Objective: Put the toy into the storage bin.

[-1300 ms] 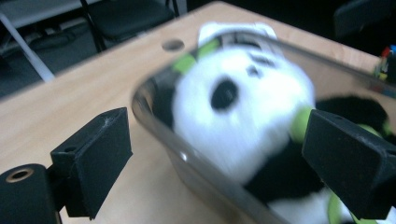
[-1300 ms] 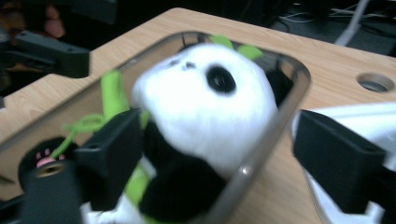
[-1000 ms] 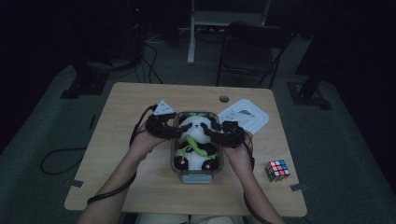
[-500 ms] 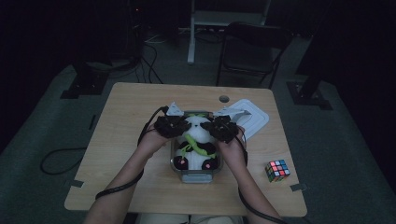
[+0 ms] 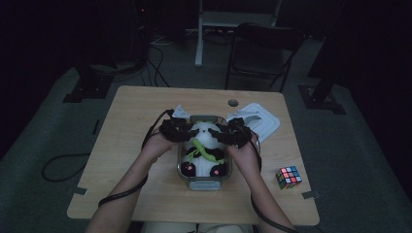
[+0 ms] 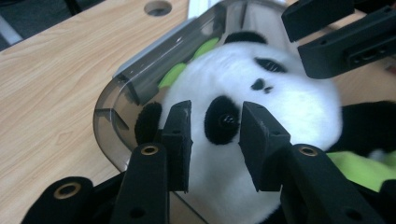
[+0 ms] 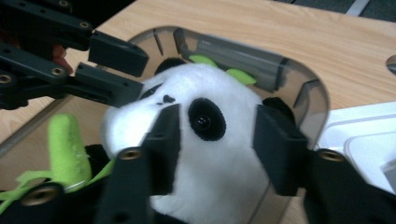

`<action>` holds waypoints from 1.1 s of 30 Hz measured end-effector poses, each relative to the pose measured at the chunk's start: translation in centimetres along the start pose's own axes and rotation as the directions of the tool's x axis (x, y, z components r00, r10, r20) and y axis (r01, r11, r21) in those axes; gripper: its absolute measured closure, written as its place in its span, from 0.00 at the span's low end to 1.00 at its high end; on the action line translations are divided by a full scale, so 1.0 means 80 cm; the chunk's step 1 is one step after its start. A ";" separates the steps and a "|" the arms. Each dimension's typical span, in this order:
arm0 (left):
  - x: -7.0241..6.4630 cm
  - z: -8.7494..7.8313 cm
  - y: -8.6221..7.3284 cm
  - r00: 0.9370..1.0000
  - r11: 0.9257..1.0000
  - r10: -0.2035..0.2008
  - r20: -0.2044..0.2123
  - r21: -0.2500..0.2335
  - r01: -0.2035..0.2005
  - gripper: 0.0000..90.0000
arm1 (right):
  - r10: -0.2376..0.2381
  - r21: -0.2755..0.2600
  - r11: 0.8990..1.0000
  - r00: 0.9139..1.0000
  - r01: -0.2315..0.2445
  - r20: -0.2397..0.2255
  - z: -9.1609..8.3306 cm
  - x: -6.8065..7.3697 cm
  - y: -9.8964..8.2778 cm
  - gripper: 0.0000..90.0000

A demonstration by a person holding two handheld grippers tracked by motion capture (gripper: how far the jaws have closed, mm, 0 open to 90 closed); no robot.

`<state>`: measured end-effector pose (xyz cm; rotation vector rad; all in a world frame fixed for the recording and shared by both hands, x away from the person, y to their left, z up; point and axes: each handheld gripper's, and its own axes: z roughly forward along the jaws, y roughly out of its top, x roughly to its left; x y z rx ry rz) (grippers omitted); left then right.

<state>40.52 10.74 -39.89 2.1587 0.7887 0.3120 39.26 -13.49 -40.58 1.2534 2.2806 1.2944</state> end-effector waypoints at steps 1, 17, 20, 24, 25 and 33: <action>-0.001 -0.003 0.000 1.000 1.000 0.007 0.000 -0.010 -0.007 0.64 | 0.004 -0.006 1.000 1.000 -0.004 -0.001 -0.003 0.000 0.000 0.49; 0.015 -0.040 -0.021 0.999 0.995 -0.030 0.035 -0.094 0.033 0.21 | 0.028 -0.080 0.997 0.992 -0.018 0.126 -0.047 -0.025 -0.030 0.23; 0.016 -0.044 -0.029 0.999 0.994 -0.039 0.026 -0.103 0.041 0.17 | 0.036 -0.083 0.996 0.985 -0.022 0.169 -0.053 -0.027 -0.040 0.20; 0.017 -0.048 -0.039 0.999 0.997 -0.032 0.007 -0.073 0.032 0.09 | 0.037 -0.076 0.997 0.976 -0.021 0.216 -0.062 -0.034 -0.052 0.17; 0.017 -0.048 -0.042 0.999 0.997 -0.033 0.009 -0.069 0.034 0.08 | 0.042 -0.079 0.997 0.975 -0.025 0.220 -0.065 -0.036 -0.055 0.15; 0.020 -0.056 -0.061 0.999 0.997 -0.047 0.003 -0.065 0.047 0.01 | 0.115 -0.121 0.989 0.958 -0.085 0.264 -0.089 -0.052 -0.071 0.15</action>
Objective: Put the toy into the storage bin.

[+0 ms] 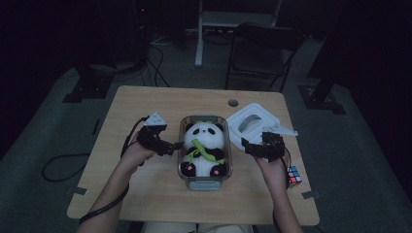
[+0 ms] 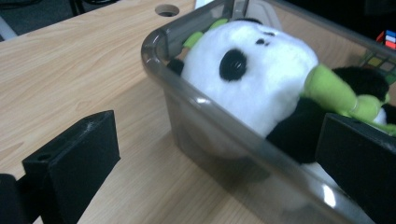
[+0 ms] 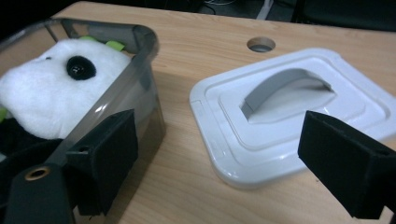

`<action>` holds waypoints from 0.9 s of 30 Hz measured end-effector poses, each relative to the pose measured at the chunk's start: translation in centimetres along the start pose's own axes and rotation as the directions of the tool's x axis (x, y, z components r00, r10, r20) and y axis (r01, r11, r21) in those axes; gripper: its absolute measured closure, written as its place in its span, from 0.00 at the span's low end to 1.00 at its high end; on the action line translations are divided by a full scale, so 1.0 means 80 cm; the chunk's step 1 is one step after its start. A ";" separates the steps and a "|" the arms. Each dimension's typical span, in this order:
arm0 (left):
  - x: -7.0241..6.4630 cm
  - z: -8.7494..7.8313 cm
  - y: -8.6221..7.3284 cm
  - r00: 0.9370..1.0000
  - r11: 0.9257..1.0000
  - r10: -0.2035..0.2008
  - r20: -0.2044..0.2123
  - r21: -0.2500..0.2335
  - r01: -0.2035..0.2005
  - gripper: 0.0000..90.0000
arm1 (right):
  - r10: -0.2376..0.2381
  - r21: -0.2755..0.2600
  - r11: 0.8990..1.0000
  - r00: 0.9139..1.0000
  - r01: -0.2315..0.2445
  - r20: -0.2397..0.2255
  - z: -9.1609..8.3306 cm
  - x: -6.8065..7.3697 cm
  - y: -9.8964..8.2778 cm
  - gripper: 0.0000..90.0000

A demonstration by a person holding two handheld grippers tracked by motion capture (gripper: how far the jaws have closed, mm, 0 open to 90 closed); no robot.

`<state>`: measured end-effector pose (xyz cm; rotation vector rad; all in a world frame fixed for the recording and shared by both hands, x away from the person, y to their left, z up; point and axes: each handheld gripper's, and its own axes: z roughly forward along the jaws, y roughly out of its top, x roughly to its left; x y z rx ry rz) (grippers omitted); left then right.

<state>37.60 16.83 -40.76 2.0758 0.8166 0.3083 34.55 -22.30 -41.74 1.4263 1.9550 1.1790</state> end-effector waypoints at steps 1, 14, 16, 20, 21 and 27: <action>0.000 -0.001 -0.005 1.000 1.000 0.003 -0.001 0.001 -0.003 0.01 | -0.003 0.009 1.000 1.000 0.003 -0.005 -0.003 -0.003 -0.002 0.15; 0.006 -0.010 -0.028 1.000 1.000 -0.017 -0.016 -0.018 0.017 0.01 | 0.018 0.035 0.999 0.997 -0.020 0.069 -0.050 -0.048 -0.049 0.21; 0.008 -0.010 -0.033 1.000 1.000 -0.020 -0.018 -0.011 0.020 0.01 | 0.033 0.038 0.999 0.996 -0.037 0.085 -0.057 -0.056 -0.057 0.19; 0.011 -0.009 -0.045 0.999 1.000 -0.026 -0.029 -0.002 0.026 0.01 | 0.061 0.034 0.997 0.989 -0.066 0.133 -0.073 -0.071 -0.075 0.15; 0.012 -0.009 -0.048 0.999 1.000 -0.027 -0.025 -0.001 0.027 0.01 | 0.064 0.040 0.997 0.987 -0.071 0.149 -0.077 -0.074 -0.079 0.15; 0.018 -0.010 -0.070 0.998 1.000 -0.025 -0.051 0.011 0.025 0.01 | 0.103 0.060 0.992 0.978 -0.115 0.181 -0.091 -0.091 -0.110 0.15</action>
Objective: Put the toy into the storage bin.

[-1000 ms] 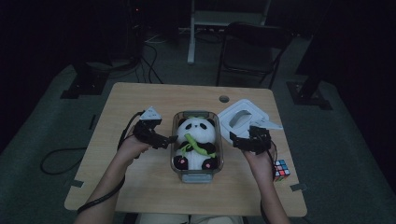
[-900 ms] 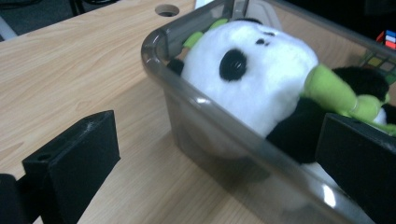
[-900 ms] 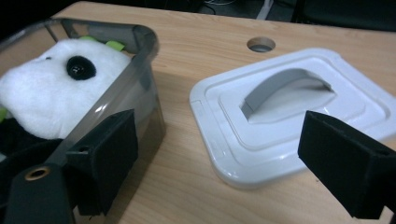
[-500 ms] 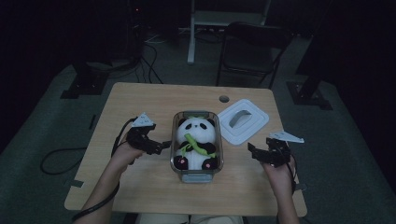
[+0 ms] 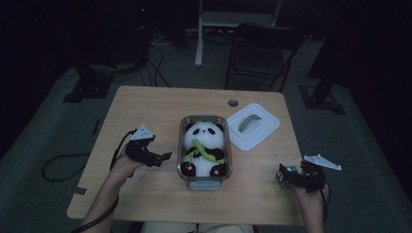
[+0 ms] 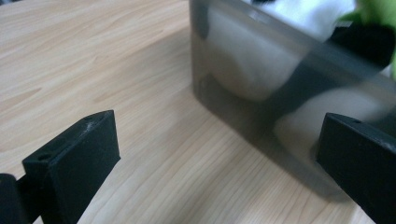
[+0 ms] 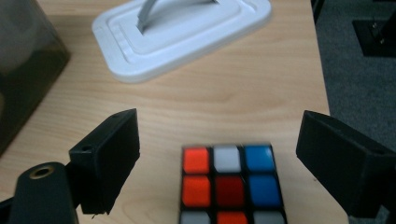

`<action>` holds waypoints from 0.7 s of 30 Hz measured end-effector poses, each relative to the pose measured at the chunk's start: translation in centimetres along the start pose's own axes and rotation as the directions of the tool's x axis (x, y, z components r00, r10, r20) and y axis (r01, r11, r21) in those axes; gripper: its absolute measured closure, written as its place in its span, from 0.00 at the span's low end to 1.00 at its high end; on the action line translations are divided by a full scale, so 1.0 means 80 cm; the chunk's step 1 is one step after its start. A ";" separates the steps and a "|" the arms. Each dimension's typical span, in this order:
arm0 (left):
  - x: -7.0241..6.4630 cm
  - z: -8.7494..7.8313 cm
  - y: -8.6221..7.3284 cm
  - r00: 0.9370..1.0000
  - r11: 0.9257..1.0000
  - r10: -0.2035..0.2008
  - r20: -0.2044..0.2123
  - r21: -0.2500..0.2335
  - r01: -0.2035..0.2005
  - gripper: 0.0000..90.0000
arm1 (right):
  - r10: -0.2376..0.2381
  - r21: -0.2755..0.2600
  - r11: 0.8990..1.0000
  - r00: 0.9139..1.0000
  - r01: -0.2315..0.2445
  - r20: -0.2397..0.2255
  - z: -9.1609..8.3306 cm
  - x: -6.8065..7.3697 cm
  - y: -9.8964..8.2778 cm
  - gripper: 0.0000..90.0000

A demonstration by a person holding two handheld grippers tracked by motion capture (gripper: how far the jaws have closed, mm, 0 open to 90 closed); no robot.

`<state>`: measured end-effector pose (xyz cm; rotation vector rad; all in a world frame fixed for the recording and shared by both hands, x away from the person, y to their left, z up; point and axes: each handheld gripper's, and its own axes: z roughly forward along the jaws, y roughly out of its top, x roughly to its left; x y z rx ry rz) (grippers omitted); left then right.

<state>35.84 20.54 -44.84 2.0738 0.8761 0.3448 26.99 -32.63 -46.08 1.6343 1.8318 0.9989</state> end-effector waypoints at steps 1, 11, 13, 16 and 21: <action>0.002 0.000 -0.005 1.000 1.000 -0.003 0.000 -0.011 0.003 0.01 | 0.007 0.010 1.000 1.000 -0.007 0.002 -0.001 -0.001 -0.003 0.15; 0.007 0.001 -0.040 1.000 1.000 -0.001 -0.002 0.020 0.001 0.01 | 0.024 0.067 0.997 1.000 -0.025 0.007 0.005 -0.002 -0.033 0.15; 0.008 0.001 -0.046 1.000 1.000 -0.005 -0.010 0.023 0.006 0.01 | 0.020 0.074 0.997 1.000 -0.022 0.021 0.008 0.000 -0.038 0.16; 0.009 0.001 -0.054 1.000 0.999 -0.008 -0.015 0.035 0.008 0.01 | 0.013 0.091 0.996 0.999 -0.017 0.036 0.013 0.002 -0.044 0.26; 0.009 0.003 -0.060 1.000 0.999 -0.011 -0.016 0.042 0.011 0.01 | 0.002 0.084 0.996 0.999 -0.006 0.044 0.012 0.000 -0.046 0.36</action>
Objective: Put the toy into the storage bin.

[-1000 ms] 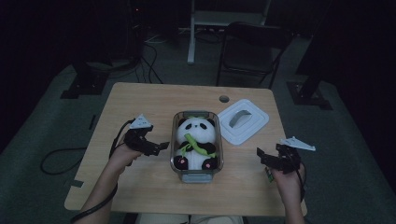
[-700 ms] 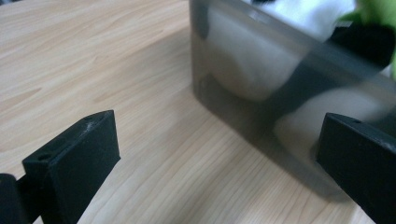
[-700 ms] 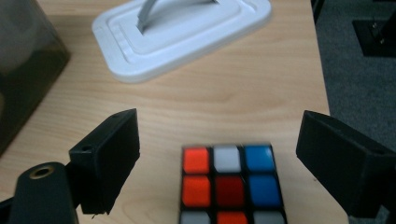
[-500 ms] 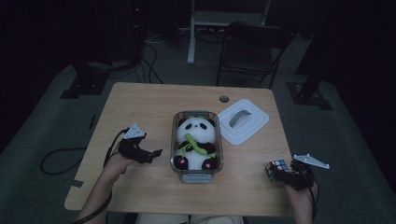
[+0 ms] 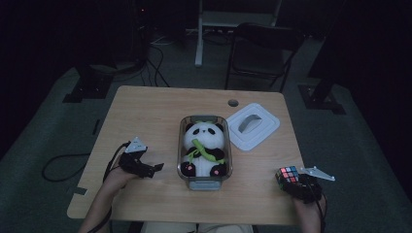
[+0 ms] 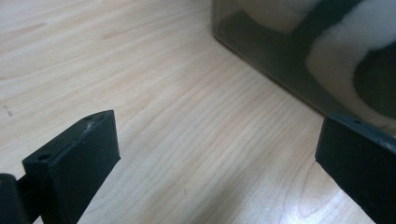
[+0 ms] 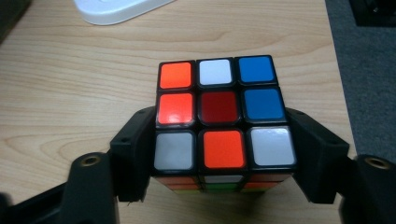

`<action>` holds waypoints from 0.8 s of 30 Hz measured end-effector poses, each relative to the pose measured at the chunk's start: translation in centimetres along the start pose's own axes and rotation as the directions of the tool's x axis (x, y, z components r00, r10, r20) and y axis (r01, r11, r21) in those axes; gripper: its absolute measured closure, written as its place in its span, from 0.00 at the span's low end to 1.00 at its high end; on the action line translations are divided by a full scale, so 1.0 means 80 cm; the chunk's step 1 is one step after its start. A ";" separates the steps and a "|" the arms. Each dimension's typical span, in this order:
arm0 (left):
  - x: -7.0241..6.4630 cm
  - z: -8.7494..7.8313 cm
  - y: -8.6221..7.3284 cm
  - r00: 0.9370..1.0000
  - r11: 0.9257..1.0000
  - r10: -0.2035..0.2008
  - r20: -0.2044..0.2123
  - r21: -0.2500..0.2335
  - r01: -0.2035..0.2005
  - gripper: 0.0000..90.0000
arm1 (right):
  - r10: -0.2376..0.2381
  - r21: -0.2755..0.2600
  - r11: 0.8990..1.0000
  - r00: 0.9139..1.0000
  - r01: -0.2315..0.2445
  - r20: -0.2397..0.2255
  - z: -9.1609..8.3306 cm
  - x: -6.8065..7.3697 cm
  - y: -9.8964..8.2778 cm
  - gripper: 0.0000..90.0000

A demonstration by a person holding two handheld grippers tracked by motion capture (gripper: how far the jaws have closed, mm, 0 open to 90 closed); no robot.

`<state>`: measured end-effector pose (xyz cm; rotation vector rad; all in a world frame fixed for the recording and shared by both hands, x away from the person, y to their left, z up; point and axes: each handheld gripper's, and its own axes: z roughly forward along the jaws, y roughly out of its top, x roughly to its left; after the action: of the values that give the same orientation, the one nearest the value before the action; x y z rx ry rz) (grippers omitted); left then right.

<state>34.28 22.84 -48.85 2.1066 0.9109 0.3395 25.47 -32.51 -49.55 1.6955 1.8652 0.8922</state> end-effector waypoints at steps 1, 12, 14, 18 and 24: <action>0.000 0.001 -0.001 1.000 1.000 0.000 0.001 0.001 0.000 0.01 | -0.009 0.004 1.000 1.000 0.009 0.001 0.000 0.000 0.000 0.36; -0.001 0.015 -0.007 1.000 0.999 0.020 0.007 0.044 -0.020 0.01 | -0.079 0.010 0.997 0.997 0.079 -0.023 -0.002 0.007 0.022 0.38; 0.000 0.016 -0.009 1.000 0.999 0.016 0.008 0.049 -0.017 0.01 | -0.090 0.000 0.996 0.995 0.090 -0.048 -0.004 0.012 0.030 0.38; -0.001 0.019 -0.011 1.000 0.998 0.018 0.017 0.064 -0.019 0.01 | -0.125 -0.031 0.992 0.987 0.122 -0.098 -0.010 0.025 0.051 0.38; -0.002 0.024 -0.012 1.000 0.996 0.024 0.019 0.085 -0.025 0.01 | -0.187 -0.096 0.981 0.964 0.171 -0.189 -0.024 0.049 0.092 0.38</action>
<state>34.69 22.09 -50.80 2.1967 0.9038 0.2987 28.62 -28.70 -42.56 1.4084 2.0455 1.0764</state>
